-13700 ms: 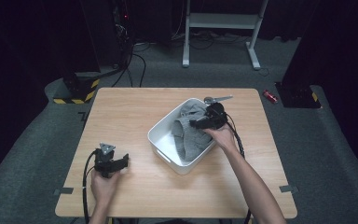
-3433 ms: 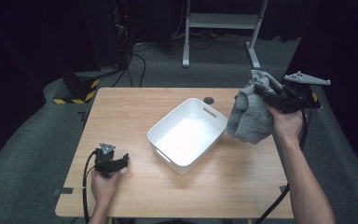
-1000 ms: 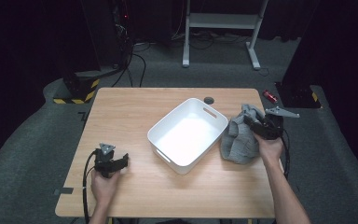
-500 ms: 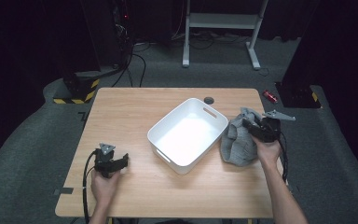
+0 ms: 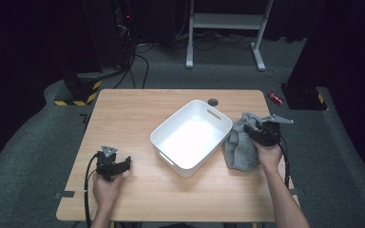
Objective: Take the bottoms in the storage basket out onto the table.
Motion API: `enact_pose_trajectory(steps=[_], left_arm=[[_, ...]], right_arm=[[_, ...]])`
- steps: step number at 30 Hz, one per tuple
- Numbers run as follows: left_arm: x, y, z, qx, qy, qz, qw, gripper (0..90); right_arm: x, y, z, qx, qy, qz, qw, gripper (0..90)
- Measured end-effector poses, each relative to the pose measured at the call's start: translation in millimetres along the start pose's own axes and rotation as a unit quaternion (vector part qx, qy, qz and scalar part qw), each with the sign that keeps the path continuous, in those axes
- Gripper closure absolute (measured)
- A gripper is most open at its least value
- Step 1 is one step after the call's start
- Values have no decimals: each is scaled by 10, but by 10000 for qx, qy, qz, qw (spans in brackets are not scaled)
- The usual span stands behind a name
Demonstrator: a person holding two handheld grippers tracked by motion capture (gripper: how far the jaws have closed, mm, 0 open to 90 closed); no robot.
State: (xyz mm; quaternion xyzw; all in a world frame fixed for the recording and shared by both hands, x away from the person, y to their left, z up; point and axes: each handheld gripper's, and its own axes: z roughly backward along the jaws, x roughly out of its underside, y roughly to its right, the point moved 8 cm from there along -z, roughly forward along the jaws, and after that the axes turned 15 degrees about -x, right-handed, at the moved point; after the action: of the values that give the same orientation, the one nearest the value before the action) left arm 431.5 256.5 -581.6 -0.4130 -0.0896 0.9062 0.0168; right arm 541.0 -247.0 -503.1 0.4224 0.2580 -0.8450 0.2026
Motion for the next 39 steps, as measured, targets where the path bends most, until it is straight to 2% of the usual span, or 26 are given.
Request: enact_pose_trajectory(steps=[11, 18, 28, 39], left_arm=[[0, 0, 0, 0, 1, 1, 10000, 258], [0, 0, 0, 0, 1, 0, 10000, 258], [0, 0, 0, 1, 1, 1, 10000, 258], [0, 0, 0, 3, 1, 3, 10000, 257]], right_arm=[[76, 42, -74, 91, -185, -63, 9998, 571], [83, 50, -83, 107, -203, -133, 9996, 528], [78, 58, -63, 176, -230, -131, 9995, 401], [48, 48, 1, 140, -174, -124, 9997, 344]])
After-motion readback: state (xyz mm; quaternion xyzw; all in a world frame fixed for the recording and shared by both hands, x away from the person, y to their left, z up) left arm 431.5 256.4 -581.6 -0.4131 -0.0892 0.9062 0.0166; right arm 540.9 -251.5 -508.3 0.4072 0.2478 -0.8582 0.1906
